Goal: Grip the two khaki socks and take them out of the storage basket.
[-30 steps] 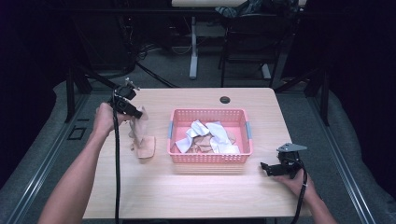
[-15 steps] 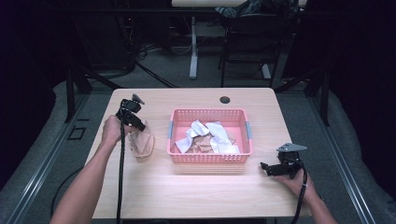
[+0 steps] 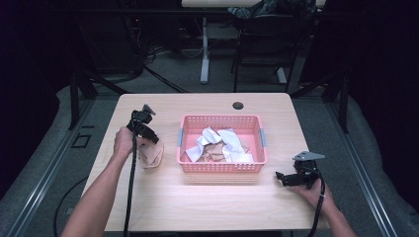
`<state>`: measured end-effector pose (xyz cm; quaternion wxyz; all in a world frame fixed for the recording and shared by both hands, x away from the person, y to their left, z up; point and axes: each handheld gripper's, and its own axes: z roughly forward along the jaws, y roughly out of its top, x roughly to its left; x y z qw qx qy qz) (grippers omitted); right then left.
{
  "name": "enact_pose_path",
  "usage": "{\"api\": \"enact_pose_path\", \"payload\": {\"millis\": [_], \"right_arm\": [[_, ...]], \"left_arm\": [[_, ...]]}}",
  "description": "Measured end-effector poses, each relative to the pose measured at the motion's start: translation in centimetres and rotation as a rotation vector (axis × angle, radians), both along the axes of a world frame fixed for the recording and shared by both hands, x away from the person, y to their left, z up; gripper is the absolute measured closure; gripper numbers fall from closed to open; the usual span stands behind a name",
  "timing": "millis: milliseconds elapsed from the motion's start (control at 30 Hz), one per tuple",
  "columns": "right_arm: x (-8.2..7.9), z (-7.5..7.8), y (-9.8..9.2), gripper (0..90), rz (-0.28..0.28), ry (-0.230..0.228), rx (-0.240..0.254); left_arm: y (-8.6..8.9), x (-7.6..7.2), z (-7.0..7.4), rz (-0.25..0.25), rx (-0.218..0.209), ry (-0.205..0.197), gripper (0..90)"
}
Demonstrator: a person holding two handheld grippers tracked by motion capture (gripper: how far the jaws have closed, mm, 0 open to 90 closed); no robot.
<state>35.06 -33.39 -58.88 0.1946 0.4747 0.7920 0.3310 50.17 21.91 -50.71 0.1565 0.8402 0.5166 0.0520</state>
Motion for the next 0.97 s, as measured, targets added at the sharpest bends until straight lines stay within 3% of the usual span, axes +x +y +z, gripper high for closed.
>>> {"api": "enact_pose_path", "payload": {"millis": [133, 300, 667, 767, 967], "right_arm": [[0.0, 0.0, 0.0, 0.0, 0.004, 0.002, 0.002], [0.0, 0.0, 0.0, 0.0, 0.0, 0.0, 0.0], [0.0, 0.0, 0.0, 0.0, -0.001, -0.001, 0.002], [0.0, 0.0, 0.0, 0.0, -0.001, 0.0, 0.002], [0.0, 0.0, 0.0, 0.0, -0.001, 0.0, 0.002]], "left_arm": [[0.3, -0.4, 0.7, 0.013, 0.002, -0.039, 29.7], [0.7, -1.2, 1.8, 0.011, -0.01, -0.072, 19.9], [2.2, -3.6, 4.6, 0.022, -0.059, -0.145, 12.1], [2.5, -4.6, 4.8, 0.023, -0.07, -0.156, 8.5], [3.1, -6.2, 4.5, 0.01, -0.052, -0.164, 0.5]]}}
